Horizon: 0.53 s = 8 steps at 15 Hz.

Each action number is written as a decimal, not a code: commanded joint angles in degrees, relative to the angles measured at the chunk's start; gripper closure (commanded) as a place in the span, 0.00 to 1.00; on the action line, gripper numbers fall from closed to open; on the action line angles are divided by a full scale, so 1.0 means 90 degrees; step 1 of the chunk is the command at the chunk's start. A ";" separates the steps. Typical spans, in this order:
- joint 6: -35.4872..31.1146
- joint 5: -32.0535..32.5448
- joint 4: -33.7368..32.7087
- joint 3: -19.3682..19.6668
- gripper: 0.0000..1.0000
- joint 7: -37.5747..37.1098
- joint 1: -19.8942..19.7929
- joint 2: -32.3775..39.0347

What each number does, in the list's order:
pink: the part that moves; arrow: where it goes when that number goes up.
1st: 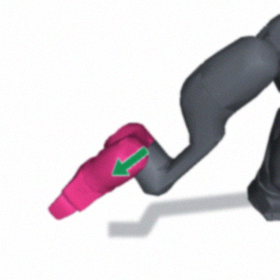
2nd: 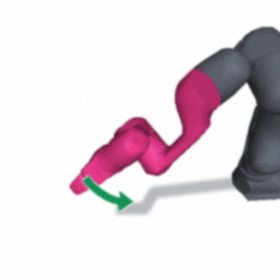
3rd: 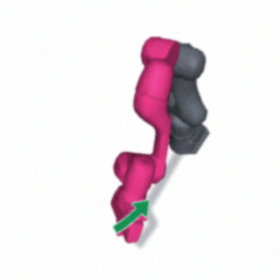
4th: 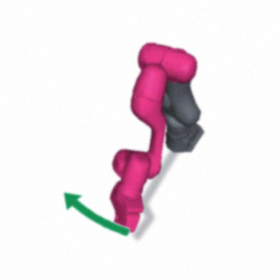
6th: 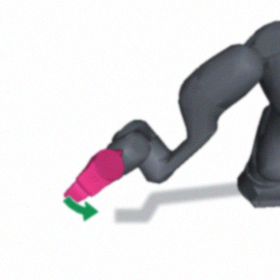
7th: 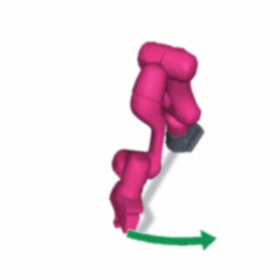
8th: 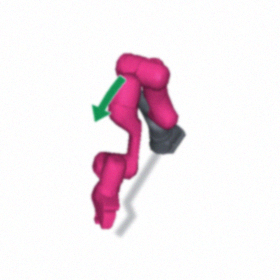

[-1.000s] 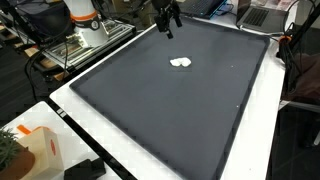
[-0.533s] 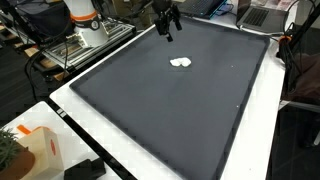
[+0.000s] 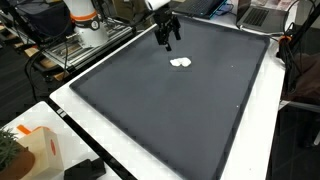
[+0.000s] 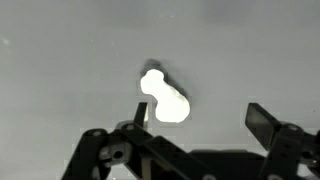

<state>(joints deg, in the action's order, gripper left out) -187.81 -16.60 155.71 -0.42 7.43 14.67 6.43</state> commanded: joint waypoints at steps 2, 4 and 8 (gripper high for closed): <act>-0.0187 0.0482 -0.0121 -0.0111 0.00 -0.0453 -0.0292 0.0408; -0.0036 0.0625 -0.0126 -0.0135 0.00 -0.0600 -0.0363 0.0311; 0.0494 0.0279 -0.0049 0.0207 0.00 -0.0280 -0.0058 -0.0377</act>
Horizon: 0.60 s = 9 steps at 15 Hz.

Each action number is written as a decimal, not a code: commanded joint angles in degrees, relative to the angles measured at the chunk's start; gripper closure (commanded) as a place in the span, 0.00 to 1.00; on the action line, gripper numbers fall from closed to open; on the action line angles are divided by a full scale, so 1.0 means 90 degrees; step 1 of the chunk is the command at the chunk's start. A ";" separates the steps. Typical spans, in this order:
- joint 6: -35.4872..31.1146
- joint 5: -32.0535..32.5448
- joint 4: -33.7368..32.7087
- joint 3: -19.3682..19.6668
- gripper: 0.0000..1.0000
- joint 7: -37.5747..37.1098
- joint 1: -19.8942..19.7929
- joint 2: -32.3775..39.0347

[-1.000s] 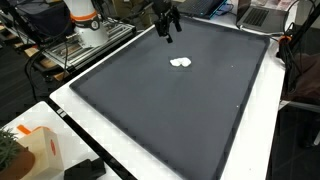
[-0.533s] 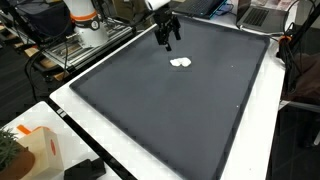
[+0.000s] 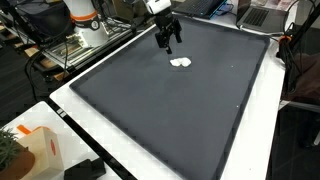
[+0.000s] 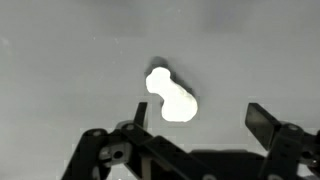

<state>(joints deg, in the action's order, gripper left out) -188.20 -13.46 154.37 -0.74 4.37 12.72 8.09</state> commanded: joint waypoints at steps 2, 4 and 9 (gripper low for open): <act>0.1105 0.0053 -0.0029 0.0485 0.00 0.0022 0.0226 -0.0742; 0.1889 0.0367 -0.0275 0.0574 0.00 -0.0226 0.0163 -0.0883; 0.3388 0.0672 -0.1158 -0.0109 0.00 -0.0673 -0.0452 -0.0971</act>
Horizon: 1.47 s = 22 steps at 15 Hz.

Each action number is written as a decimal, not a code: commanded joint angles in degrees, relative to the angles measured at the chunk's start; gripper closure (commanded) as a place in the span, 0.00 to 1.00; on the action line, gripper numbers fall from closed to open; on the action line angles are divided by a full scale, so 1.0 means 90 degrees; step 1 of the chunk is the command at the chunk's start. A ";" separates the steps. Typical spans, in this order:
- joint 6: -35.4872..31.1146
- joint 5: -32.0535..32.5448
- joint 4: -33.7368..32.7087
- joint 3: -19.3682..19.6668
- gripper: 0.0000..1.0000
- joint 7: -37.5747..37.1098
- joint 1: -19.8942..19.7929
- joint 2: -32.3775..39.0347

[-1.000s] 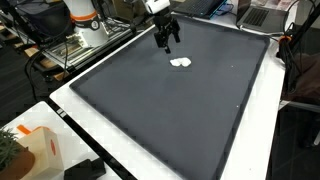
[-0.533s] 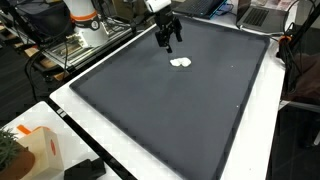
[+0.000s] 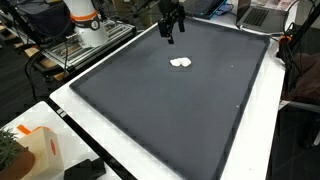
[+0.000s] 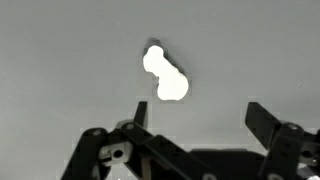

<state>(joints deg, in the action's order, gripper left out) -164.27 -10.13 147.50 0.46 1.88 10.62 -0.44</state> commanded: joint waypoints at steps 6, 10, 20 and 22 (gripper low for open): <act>0.1066 0.1224 -0.0729 -0.0319 0.00 -0.1405 -0.0438 0.0096; 0.1187 0.1261 -0.0823 -0.0301 0.00 -0.1456 -0.0483 0.0212; 0.2928 0.1276 -0.2073 -0.0290 0.00 -0.1563 -0.0567 0.0722; 0.3381 0.1264 -0.2479 -0.0288 0.00 -0.1582 -0.0556 0.0932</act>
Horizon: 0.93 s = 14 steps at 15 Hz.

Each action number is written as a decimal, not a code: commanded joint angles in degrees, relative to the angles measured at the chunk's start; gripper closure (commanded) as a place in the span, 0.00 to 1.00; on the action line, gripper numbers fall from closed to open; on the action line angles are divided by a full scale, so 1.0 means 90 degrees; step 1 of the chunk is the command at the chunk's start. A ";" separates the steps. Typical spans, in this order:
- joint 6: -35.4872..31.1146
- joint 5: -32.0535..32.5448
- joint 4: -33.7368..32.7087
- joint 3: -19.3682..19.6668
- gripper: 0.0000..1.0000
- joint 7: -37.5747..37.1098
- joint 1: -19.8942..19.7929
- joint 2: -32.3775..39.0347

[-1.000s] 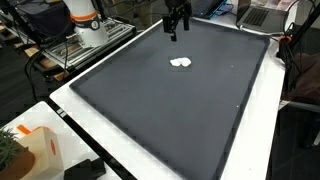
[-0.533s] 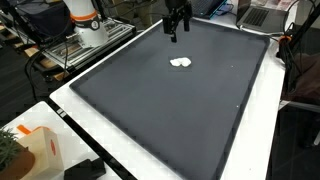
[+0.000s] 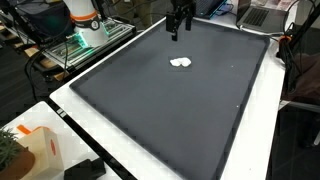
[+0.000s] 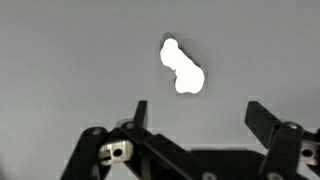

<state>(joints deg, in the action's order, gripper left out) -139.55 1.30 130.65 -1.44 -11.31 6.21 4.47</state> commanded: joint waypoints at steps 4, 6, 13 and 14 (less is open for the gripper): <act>0.1306 0.0038 -0.1313 -0.0037 0.00 -0.0360 -0.0038 0.0847; 0.1593 -0.0005 -0.1664 -0.0011 0.00 -0.0595 -0.0023 0.1085; 0.1529 0.0086 -0.1690 0.0004 0.00 -0.0581 0.0004 0.1099; 0.1593 0.0188 -0.1774 0.0034 0.00 -0.0728 0.0037 0.1138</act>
<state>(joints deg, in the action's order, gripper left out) -126.78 1.32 116.17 -1.42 -15.75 6.22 14.02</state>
